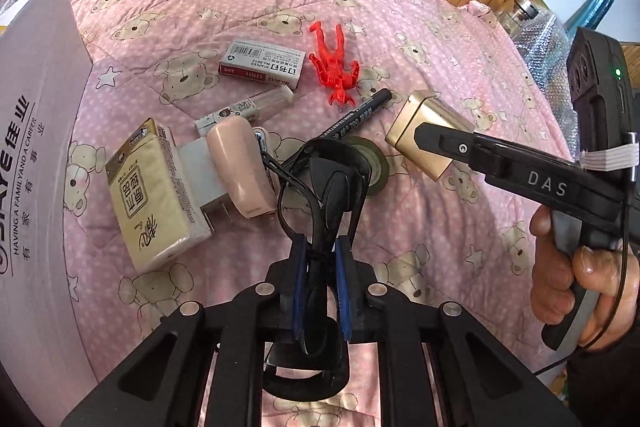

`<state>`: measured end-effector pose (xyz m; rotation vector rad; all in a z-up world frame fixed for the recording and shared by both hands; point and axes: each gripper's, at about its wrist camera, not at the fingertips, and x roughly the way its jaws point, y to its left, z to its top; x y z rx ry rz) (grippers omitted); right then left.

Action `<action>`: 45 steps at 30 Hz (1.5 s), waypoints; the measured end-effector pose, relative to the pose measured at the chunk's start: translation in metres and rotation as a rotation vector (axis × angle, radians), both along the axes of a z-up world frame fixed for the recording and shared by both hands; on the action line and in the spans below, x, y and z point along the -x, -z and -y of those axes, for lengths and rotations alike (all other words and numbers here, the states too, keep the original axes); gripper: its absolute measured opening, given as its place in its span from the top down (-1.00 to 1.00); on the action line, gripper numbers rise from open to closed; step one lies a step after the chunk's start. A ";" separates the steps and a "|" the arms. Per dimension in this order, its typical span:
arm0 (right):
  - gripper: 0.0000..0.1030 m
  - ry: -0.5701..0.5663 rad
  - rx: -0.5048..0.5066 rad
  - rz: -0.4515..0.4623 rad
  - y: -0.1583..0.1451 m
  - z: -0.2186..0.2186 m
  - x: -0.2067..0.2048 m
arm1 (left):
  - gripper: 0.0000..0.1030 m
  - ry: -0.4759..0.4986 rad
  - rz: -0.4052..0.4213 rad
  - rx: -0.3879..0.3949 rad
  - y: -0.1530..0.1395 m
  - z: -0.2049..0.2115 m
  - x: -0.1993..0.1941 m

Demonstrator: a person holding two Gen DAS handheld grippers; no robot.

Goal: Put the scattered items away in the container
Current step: 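Lift and carry the glasses and gold box over the white cardboard box with both tools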

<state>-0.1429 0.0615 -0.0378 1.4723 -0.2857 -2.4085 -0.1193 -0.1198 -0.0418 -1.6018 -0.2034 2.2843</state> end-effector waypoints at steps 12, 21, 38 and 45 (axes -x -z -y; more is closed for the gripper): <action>-0.08 0.016 0.062 -0.016 -0.029 0.020 -0.037 | 0.75 -0.040 -0.070 -0.094 -0.043 0.029 -0.020; -0.08 -0.029 0.065 -0.051 -0.054 0.052 -0.054 | 0.75 -0.082 -0.128 -0.137 -0.075 0.056 -0.034; -0.08 -0.111 0.025 -0.110 -0.097 0.107 -0.072 | 0.75 -0.145 -0.218 -0.070 -0.117 0.094 -0.050; -0.09 -0.151 0.016 -0.134 -0.114 0.136 -0.074 | 0.75 -0.156 -0.259 -0.065 -0.133 0.116 -0.055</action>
